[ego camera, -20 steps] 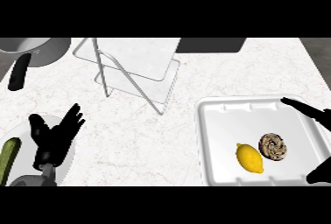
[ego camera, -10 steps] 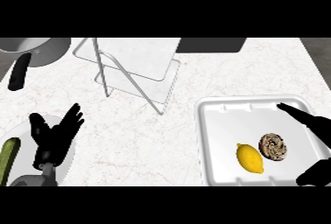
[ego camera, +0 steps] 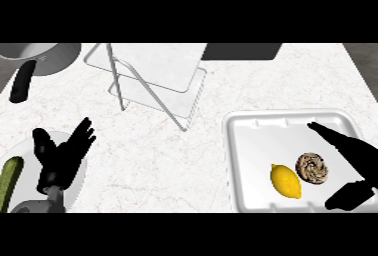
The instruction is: Pick the cupcake from the tray and place it in the tiered shelf
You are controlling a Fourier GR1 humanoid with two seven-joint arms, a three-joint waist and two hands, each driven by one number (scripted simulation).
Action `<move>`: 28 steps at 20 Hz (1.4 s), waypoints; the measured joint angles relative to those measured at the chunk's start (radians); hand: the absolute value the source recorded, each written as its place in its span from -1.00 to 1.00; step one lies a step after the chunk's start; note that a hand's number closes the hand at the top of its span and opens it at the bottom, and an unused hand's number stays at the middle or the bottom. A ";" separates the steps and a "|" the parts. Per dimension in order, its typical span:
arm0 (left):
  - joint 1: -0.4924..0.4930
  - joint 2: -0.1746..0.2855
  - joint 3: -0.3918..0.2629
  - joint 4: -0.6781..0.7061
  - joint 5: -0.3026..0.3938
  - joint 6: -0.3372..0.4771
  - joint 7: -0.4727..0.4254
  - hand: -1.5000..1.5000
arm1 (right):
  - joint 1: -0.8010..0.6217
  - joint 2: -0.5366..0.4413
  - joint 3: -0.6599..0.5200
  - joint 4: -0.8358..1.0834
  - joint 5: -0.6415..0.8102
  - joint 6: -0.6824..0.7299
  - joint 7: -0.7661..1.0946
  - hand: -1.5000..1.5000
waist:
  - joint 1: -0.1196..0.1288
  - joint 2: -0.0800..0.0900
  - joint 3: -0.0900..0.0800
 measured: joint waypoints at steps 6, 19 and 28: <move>-0.003 -0.017 0.016 0.004 -0.018 -0.014 0.007 0.00 | -0.030 0.047 0.004 0.104 0.116 -0.059 -0.055 -1.00 | 0.001 0.000 0.001; -0.013 -0.053 0.056 0.003 -0.069 -0.032 0.021 0.00 | -0.097 0.150 -0.030 0.275 0.228 -0.134 -0.208 -1.00 | 0.002 -0.001 0.001; -0.026 -0.058 0.071 0.006 -0.067 -0.052 0.042 0.00 | -0.122 0.118 0.065 0.336 0.326 -0.101 -0.353 1.00 | 0.003 -0.008 -0.013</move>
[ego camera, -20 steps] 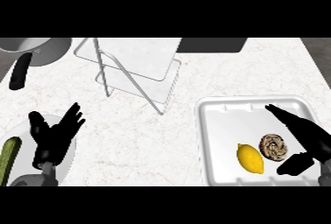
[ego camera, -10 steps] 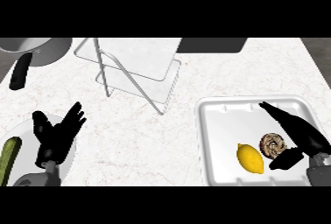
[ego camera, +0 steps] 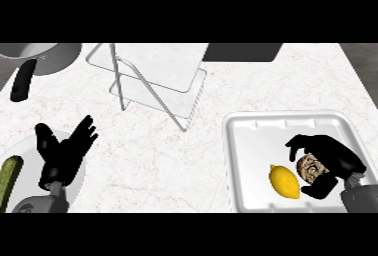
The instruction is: Pick the cupcake from the tray and place it in the tiered shelf
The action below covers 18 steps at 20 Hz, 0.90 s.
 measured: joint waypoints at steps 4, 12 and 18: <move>0.008 -0.003 0.002 -0.009 -0.006 0.000 0.005 0.00 | 0.043 0.050 0.018 -0.083 0.001 0.007 0.033 1.00 | -0.007 0.000 -0.002; -0.007 -0.013 -0.020 -0.009 -0.014 -0.017 -0.017 0.00 | -0.042 0.366 0.141 -0.143 0.055 -0.069 0.476 1.00 | 0.045 0.006 -0.005; -0.025 -0.025 -0.047 0.003 -0.022 -0.026 -0.005 0.00 | -0.179 0.448 0.267 -0.197 0.050 -0.274 0.750 1.00 | 0.089 0.007 0.005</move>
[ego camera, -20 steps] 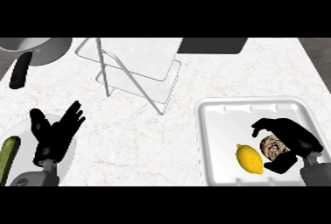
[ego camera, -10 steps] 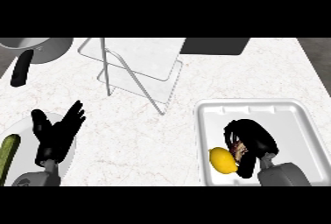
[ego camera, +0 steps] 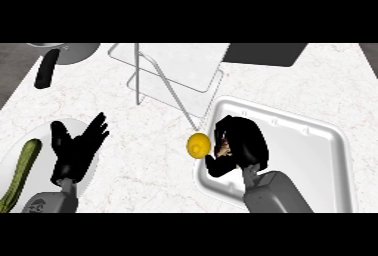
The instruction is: Pick the cupcake from the tray and place it in the tiered shelf
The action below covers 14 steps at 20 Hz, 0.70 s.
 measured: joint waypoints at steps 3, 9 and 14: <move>-0.009 0.000 -0.006 0.010 -0.006 -0.002 0.006 0.00 | -0.098 0.013 0.062 -0.032 0.031 -0.095 0.143 1.00 | 0.012 -0.005 -0.001; -0.019 -0.001 -0.012 0.023 -0.012 0.000 0.020 0.00 | -0.308 0.018 0.150 -0.062 0.122 -0.189 0.422 1.00 | 0.014 -0.010 -0.001; -0.026 -0.001 -0.012 0.026 -0.015 0.004 0.034 0.00 | -0.507 0.015 0.158 -0.051 0.176 -0.185 0.519 1.00 | 0.013 -0.016 -0.002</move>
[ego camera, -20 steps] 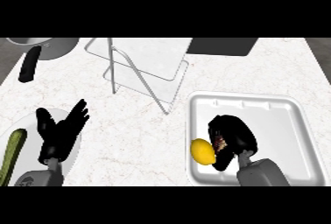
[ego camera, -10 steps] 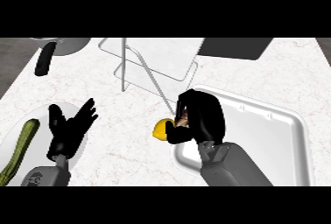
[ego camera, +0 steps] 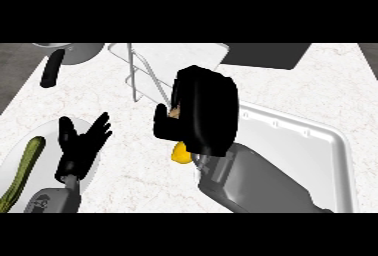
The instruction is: Pick the cupcake from the tray and place it in the tiered shelf
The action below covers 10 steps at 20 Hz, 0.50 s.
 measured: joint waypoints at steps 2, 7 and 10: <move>-0.001 -0.001 0.001 0.003 0.000 -0.001 -0.003 0.00 | -0.076 -0.001 -0.011 0.019 0.013 0.007 0.029 1.00 | -0.001 0.000 -0.001; -0.003 0.003 0.005 0.008 -0.002 -0.003 -0.008 0.00 | -0.258 -0.003 -0.073 0.079 0.010 0.028 0.080 1.00 | -0.008 0.003 0.000; -0.004 0.009 0.014 0.011 0.004 -0.007 -0.009 0.00 | -0.362 -0.003 -0.129 0.136 0.006 0.040 0.092 1.00 | -0.012 0.005 0.001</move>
